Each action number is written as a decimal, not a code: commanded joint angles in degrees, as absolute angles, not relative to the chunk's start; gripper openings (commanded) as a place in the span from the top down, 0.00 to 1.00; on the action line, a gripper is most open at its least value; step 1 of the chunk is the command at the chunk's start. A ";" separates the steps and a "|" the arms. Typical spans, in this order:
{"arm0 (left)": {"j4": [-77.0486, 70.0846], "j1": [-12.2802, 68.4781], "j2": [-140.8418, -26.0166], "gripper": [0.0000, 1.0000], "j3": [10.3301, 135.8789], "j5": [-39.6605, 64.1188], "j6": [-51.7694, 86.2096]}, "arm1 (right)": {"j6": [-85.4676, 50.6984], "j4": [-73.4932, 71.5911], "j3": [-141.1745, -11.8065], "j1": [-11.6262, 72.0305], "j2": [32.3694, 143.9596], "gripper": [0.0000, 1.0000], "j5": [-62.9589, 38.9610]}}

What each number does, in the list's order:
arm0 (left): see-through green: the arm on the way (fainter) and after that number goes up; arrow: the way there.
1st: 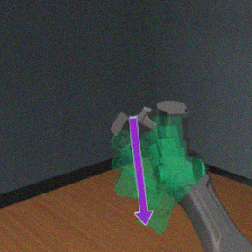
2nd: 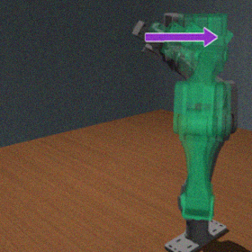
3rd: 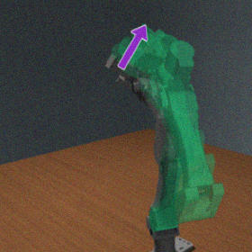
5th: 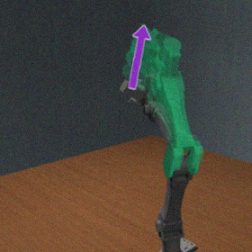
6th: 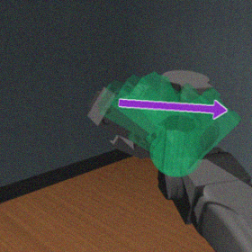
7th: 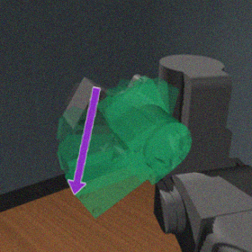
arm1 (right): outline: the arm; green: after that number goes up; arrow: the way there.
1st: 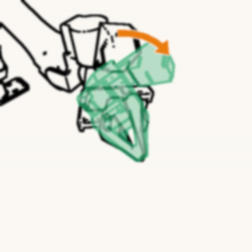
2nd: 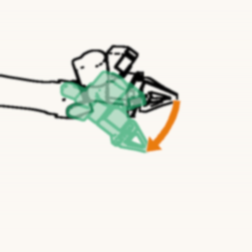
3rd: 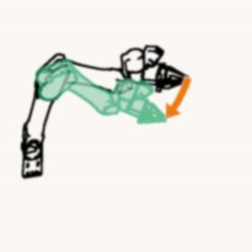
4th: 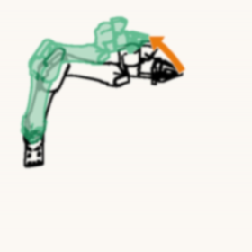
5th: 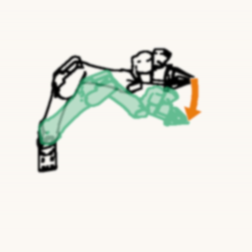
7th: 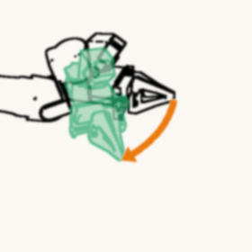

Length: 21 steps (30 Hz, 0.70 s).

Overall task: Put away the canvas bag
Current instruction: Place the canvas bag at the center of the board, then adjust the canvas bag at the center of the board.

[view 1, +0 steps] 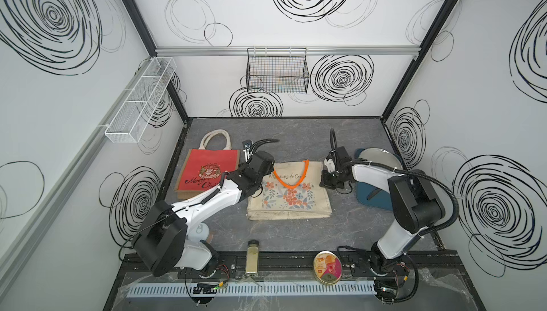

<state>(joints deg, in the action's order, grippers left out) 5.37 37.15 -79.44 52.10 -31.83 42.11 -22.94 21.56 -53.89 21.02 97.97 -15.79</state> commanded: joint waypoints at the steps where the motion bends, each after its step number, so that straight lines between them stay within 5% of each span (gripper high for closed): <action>1: 1.10 35.92 -78.75 0.18 50.33 -23.94 45.45 | -23.53 21.72 -52.46 21.69 97.72 1.00 -13.96; 3: -8.00 35.44 -79.24 0.18 45.52 -14.51 53.96 | -23.64 20.08 -51.38 22.11 96.86 1.00 -13.92; 13: -29.02 39.99 -88.88 0.10 35.76 -10.54 71.04 | -23.47 18.66 -49.98 22.57 96.79 1.00 -14.27; 21: -40.50 41.74 -100.43 0.32 38.03 -8.18 72.42 | -23.95 16.05 -47.48 22.61 95.89 0.90 -14.15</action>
